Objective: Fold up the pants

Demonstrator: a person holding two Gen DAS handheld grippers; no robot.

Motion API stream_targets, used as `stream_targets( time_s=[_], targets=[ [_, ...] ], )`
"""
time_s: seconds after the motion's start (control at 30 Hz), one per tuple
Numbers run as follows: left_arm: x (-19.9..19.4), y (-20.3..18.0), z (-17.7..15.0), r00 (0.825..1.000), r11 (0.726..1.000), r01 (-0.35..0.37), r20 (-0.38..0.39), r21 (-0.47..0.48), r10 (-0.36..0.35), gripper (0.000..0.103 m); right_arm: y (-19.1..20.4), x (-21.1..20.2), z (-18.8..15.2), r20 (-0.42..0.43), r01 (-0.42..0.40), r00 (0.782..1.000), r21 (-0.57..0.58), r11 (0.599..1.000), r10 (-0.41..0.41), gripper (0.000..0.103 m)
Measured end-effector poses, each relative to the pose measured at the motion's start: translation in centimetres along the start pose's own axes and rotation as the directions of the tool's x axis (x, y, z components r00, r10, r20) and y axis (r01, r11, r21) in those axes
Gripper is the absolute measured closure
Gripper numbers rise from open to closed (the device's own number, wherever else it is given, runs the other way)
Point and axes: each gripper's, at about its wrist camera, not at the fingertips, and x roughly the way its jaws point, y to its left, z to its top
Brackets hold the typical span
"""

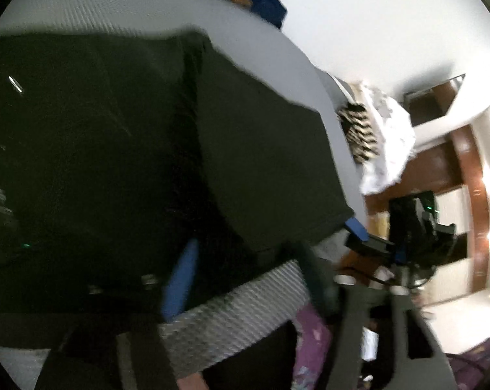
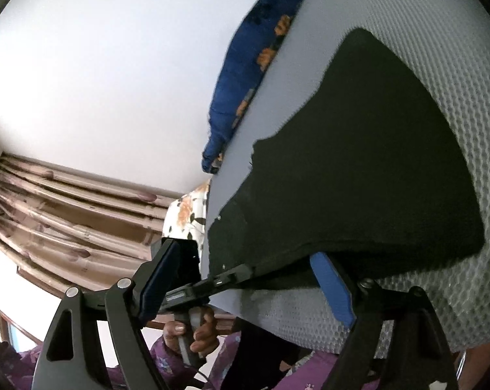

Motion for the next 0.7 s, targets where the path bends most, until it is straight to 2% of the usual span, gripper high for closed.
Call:
stream_targets(
  time_s=[0.07, 0.17, 0.2, 0.27, 0.33, 0.37, 0.4, 0.47, 0.53, 0.57, 0.6, 0.63, 0.67, 0.7],
  targets=[
    [-0.8, -0.7, 0.0, 0.997, 0.997, -0.053, 0.061, 0.054, 0.05, 0.016, -0.1, -0.1, 0.1, 0.005, -0.015, 1.0, 0.001, 1.0, 0.015, 0.022],
    [0.3, -0.2, 0.0, 0.99, 0.988, -0.138, 0.05, 0.066, 0.134, 0.015, -0.7, 0.6, -0.4, -0.063, -0.007, 0.998, 0.03, 1.0, 0.008, 0.02],
    [0.5, -0.2, -0.1, 0.989, 0.987, -0.142, 0.048, 0.077, 0.139, 0.015, -1.1, 1.1, -0.9, -0.125, -0.029, 0.991, 0.06, 0.998, 0.036, 0.02],
    [0.0, -0.6, -0.3, 0.987, 0.983, -0.155, 0.063, 0.099, 0.15, 0.015, -1.0, 1.1, -1.6, -0.162, -0.058, 0.984, 0.098, 0.993, 0.074, 0.02],
    [-0.8, -0.8, -0.3, 0.985, 0.982, -0.164, 0.075, 0.097, 0.157, 0.015, 0.0, -0.8, -1.1, -0.111, -0.086, 0.99, 0.069, 0.994, 0.093, 0.02],
    [-1.7, -1.0, -0.2, 0.984, 0.985, -0.15, 0.107, 0.088, 0.14, 0.015, 0.2, -1.7, -0.7, -0.076, -0.104, 0.991, 0.065, 0.993, 0.108, 0.02],
    [-2.6, -1.2, -0.2, 0.983, 0.988, -0.132, 0.141, 0.08, 0.12, 0.015, 0.4, -3.0, 0.2, -0.007, -0.112, 0.994, 0.055, 0.992, 0.112, 0.02],
    [-3.4, -1.9, 0.4, 0.98, 0.993, -0.082, 0.188, 0.08, 0.066, 0.015, 0.4, -4.5, 1.6, 0.089, -0.079, 0.993, 0.029, 0.996, 0.076, 0.02],
    [-2.3, -2.5, 1.1, 0.981, 0.992, -0.079, 0.185, 0.099, 0.06, 0.015, -0.2, -4.6, 2.8, 0.133, -0.026, 0.991, 0.007, 1.0, 0.024, 0.022],
    [-1.5, -2.7, 1.4, 0.981, 0.99, -0.082, 0.183, 0.116, 0.06, 0.015, -0.6, -4.1, 3.0, 0.134, -0.006, 0.991, 0.001, 1.0, 0.006, 0.033],
    [-0.5, -2.9, 1.5, 0.983, 0.986, -0.088, 0.175, 0.142, 0.063, 0.015, -0.9, -3.1, 3.0, 0.107, 0.003, 0.994, -0.025, 1.0, 0.0, 0.047],
    [0.7, -3.0, 1.6, 0.984, 0.98, -0.111, 0.154, 0.164, 0.085, 0.015, -1.0, -2.2, 2.8, 0.082, 0.049, 0.996, -0.058, 0.997, -0.044, 0.051],
    [2.2, -2.7, 1.4, 0.984, 0.972, -0.156, 0.117, 0.177, 0.137, 0.016, -1.0, -1.1, 2.2, 0.047, 0.149, 0.988, -0.109, 0.983, -0.144, 0.058],
    [3.5, -2.2, 1.1, 0.979, 0.962, -0.198, 0.077, 0.186, 0.187, 0.019, -1.1, -0.3, 1.7, 0.014, 0.213, 0.977, -0.153, 0.965, -0.214, 0.071]
  ],
)
